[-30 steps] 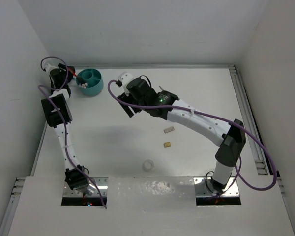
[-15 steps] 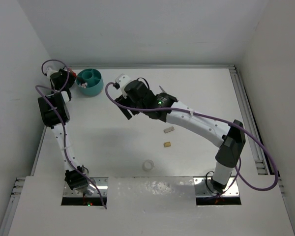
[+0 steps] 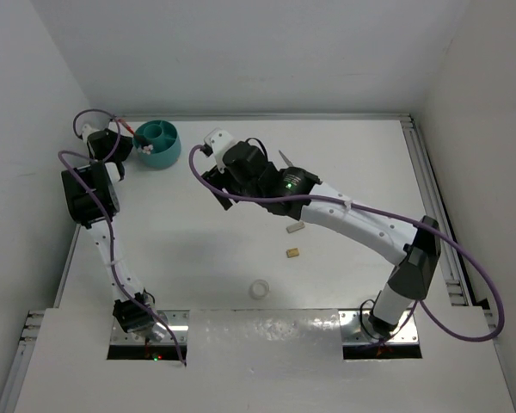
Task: Sort the stationery into containers
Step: Move the pen to the corner of the board.
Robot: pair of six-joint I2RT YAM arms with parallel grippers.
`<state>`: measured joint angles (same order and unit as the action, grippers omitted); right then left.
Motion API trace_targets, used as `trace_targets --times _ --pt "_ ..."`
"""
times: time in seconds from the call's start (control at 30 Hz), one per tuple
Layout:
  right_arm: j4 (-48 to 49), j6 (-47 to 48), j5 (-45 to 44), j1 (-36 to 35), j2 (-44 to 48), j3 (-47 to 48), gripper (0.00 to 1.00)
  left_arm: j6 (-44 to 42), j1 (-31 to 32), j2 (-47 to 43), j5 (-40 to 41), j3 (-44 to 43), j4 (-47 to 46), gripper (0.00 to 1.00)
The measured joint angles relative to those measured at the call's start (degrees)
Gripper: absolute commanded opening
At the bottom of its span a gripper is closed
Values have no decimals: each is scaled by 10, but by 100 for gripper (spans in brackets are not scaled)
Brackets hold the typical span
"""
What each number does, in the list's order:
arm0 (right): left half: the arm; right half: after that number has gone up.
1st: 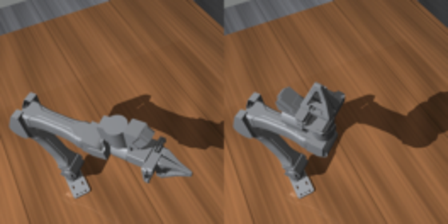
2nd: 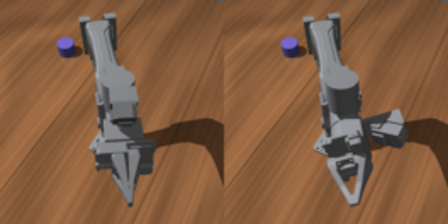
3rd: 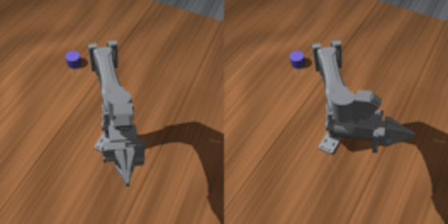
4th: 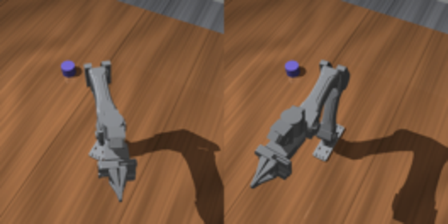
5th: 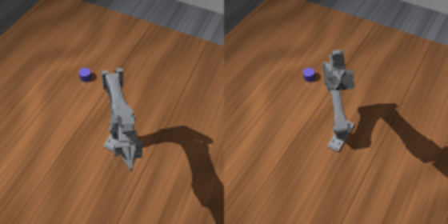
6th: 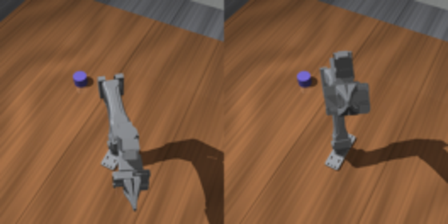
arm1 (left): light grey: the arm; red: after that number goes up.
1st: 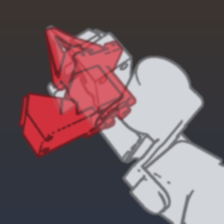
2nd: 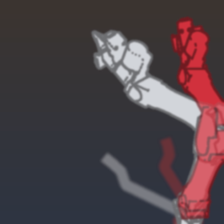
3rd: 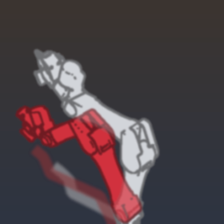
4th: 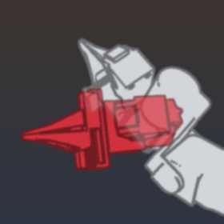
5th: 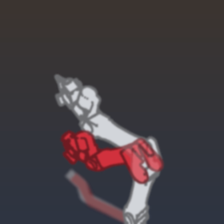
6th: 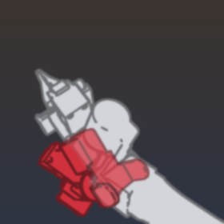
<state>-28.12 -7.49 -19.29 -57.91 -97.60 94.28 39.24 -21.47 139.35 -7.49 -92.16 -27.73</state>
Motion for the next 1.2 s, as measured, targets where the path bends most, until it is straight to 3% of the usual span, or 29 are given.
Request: trace_targets --times 0.97,1.07,1.2 --pt "72 1 -33 -50 118 -130 73 -7 -2 -183 -7 207 46 34" --pt "76 2 -40 -56 128 -141 73 -9 -2 -193 -8 218 49 37" --pt "85 3 -48 -61 137 -149 73 -15 -3 -196 -12 222 58 52"
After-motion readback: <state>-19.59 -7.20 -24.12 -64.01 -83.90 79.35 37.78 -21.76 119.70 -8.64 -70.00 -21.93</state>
